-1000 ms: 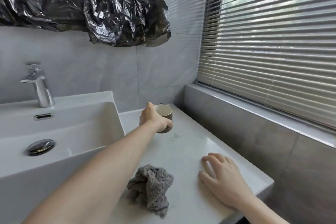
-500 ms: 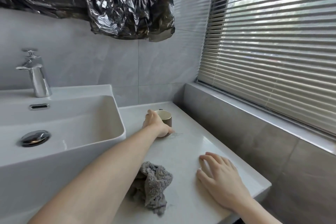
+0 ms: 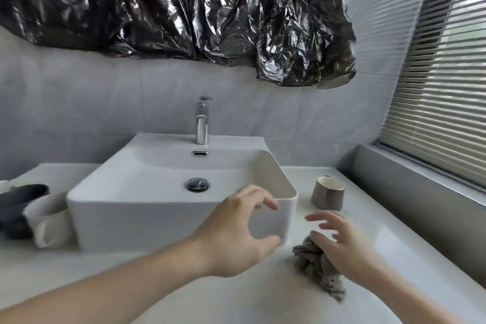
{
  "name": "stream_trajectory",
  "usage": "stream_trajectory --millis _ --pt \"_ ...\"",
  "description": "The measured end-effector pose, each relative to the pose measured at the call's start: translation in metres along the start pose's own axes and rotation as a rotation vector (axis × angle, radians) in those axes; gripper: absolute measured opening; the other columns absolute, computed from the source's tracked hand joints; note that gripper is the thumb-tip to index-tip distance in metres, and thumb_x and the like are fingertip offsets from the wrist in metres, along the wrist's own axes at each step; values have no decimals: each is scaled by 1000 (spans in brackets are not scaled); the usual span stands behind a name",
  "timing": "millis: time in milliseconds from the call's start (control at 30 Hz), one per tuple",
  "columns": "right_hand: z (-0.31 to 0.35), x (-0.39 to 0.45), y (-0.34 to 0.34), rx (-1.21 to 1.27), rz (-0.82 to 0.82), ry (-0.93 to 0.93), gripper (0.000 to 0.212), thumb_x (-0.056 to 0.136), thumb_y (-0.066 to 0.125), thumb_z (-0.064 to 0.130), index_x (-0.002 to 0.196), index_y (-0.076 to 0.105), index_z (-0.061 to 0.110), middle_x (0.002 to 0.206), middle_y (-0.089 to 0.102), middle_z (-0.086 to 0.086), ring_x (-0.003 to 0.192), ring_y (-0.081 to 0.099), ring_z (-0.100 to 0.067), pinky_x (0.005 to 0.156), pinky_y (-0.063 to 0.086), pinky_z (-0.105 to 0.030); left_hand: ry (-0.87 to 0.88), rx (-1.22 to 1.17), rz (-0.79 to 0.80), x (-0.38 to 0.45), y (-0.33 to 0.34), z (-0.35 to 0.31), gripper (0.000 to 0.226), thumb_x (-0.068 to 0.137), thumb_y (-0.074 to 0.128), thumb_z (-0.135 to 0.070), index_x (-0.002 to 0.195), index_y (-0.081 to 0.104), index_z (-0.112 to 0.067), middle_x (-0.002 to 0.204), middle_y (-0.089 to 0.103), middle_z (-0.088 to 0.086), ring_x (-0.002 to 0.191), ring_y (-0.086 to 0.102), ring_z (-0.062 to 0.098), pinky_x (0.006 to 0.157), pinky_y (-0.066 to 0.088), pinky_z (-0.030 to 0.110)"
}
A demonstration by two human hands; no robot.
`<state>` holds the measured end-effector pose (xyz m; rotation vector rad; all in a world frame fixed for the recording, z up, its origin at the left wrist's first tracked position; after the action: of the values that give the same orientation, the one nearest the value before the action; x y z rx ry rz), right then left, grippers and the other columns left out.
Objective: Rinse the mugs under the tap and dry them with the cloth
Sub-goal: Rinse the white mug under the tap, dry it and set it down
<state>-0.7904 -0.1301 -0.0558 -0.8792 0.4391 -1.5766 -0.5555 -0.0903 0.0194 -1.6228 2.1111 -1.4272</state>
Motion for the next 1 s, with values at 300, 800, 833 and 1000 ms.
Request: stream_trajectory --millis 300,800,833,1000 --pt "183 -1 130 81 228 -337 25 90 71 31 108 67 47 125 58 33 113 58 8 93 48 -18 -354 109 -324 -181 -169 130 36 76 89 -30 103 66 -41 129 56 -31 117 58 -1 88 52 22" --pt "264 11 193 -95 189 -491 39 91 69 32 127 61 42 136 47 27 131 37 -5 107 40 -24 -902 -394 -600 -212 -180 320 23 101 65 -32 94 67 -11 86 64 6 65 48 20 49 35 22" --pt "264 11 191 -78 204 -485 38 91 69 32 127 60 43 137 46 27 131 38 -4 108 42 -27 -900 -418 -625 -210 -178 322 27 103 61 -30 86 65 -10 78 59 6 62 43 20 48 31 21" --pt "262 16 176 -31 218 -487 36 92 68 31 125 61 44 138 44 29 131 43 -1 107 44 -28 -891 -488 -825 -222 -190 317 38 107 52 -21 70 50 -15 69 48 3 66 46 22 59 29 30"
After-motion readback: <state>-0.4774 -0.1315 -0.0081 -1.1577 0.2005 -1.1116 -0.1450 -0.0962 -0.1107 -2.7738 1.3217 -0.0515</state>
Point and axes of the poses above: each hand's wrist, its own x-axis towards the middle knuckle, its own y-axis out of the palm, z = x × y, the point moved 9 cm from there along x, towards the middle knuckle
